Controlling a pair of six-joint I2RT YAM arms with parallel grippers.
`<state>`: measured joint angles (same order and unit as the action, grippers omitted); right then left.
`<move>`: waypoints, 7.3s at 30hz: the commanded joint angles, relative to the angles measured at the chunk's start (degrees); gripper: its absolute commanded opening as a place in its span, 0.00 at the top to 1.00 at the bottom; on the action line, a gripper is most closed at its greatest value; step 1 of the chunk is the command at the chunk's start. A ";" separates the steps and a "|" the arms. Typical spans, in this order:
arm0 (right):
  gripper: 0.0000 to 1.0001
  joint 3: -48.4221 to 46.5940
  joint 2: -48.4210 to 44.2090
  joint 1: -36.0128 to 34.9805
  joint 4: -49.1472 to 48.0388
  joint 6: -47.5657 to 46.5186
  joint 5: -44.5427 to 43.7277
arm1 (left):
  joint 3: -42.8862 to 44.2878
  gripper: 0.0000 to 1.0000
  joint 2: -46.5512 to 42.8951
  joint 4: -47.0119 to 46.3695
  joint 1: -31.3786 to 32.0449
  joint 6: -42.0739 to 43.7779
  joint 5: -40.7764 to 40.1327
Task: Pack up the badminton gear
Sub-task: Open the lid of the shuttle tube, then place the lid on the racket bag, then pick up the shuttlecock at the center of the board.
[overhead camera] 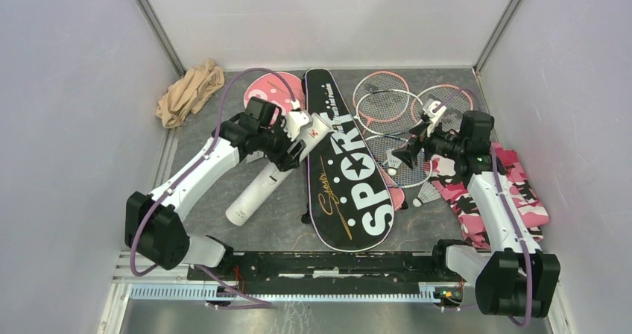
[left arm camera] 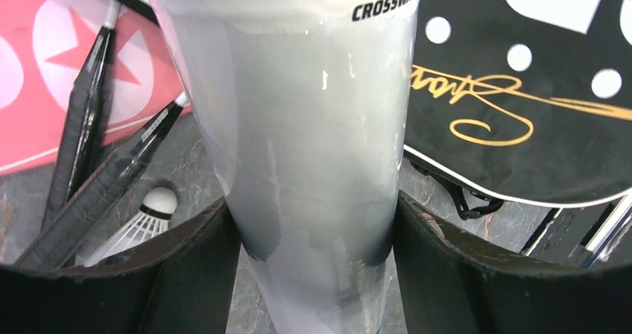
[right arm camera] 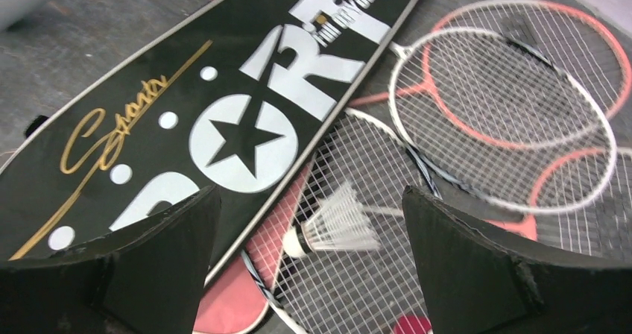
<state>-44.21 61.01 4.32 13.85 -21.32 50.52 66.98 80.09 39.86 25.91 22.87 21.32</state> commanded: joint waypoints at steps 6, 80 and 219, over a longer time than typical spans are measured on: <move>0.07 -11.30 3.37 -9.93 6.06 -7.51 6.43 | -3.81 0.97 -7.30 -3.29 5.00 13.75 3.08; 1.00 -16.45 10.04 -36.44 7.79 -13.51 2.74 | -21.30 0.26 -14.73 -10.51 7.84 24.40 9.81; 1.00 -41.38 45.73 -6.08 58.03 -51.48 -8.98 | -10.07 0.89 -15.69 0.32 -2.73 30.10 -5.00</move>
<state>-85.36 109.25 -2.07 67.81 -66.41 37.56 55.40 65.04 40.73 22.96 51.75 16.95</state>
